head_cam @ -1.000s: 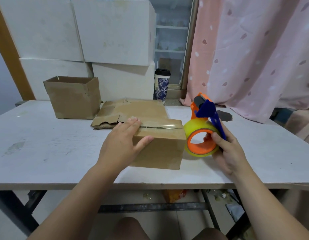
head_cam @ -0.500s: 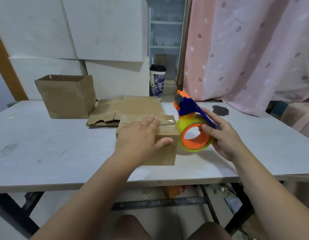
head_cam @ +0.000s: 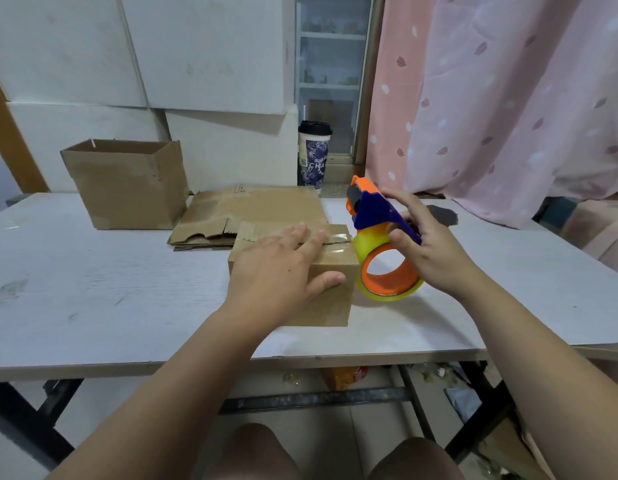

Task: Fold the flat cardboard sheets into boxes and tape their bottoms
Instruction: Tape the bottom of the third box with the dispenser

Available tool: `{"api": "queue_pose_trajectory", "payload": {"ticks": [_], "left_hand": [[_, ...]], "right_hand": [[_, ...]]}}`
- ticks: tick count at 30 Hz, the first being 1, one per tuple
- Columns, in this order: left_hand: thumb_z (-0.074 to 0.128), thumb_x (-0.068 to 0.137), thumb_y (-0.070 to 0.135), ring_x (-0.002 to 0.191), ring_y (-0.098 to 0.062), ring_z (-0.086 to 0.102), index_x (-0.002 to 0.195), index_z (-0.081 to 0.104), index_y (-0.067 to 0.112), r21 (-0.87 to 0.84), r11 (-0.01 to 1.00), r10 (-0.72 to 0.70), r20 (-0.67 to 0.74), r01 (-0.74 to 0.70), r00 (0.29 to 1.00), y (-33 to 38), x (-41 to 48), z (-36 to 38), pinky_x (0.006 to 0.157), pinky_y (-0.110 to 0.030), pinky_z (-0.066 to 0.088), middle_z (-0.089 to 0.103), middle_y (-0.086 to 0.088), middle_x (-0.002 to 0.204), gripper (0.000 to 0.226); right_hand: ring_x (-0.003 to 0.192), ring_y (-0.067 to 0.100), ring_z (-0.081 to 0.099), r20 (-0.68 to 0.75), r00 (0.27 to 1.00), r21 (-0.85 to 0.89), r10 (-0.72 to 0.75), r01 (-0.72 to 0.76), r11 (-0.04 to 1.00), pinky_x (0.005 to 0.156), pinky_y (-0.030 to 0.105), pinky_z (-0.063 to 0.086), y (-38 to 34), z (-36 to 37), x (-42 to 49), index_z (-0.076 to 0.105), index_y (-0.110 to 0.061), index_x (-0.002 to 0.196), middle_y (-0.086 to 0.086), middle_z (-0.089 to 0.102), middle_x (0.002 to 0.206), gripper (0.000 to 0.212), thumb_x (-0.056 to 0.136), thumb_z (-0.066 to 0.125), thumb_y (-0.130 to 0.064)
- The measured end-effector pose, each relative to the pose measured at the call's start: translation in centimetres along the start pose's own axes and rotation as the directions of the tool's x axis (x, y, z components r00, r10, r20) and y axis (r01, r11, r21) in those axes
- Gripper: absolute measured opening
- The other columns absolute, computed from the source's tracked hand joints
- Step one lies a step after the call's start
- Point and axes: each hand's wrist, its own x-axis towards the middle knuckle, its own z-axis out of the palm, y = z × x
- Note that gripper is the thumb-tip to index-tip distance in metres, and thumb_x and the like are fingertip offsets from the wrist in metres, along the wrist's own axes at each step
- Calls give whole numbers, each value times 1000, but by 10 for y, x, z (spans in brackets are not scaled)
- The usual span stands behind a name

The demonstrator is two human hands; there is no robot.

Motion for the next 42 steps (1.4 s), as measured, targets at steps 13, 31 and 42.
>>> {"api": "queue_pose_trajectory", "payload": {"ticks": [13, 31, 42], "left_hand": [[-9, 62, 80, 138, -11, 29, 143, 19, 46, -27, 999, 17, -23, -18, 1000, -5, -1, -1, 97, -34, 43, 20, 13, 155, 92], [-8, 63, 77, 137, -8, 31, 144, 15, 51, -10, 998, 60, -44, -60, 997, -32, -10, -4, 91, -28, 41, 20, 19, 154, 88], [3, 70, 80, 128, -14, 43, 140, 20, 56, -27, 1000, -8, -49, 6, 999, -80, -27, -7, 81, -34, 46, 25, 24, 150, 76]], "right_hand": [[112, -19, 47, -90, 996, 124, -3, 14, 992, 86, 6, 42, 7, 1, -1, 39, -61, 124, -47, 51, 115, 65, 66, 38, -91], [109, -4, 54, -61, 997, 96, -49, 55, 994, 88, 10, 42, 10, -3, -1, 40, -59, 126, -24, 60, 118, 61, 70, 47, -84], [77, 1, 43, 35, 976, -270, -216, 218, 938, 73, 5, 29, 11, 7, 1, 30, -47, 134, 2, 52, 84, 60, 78, 42, -66]]}}
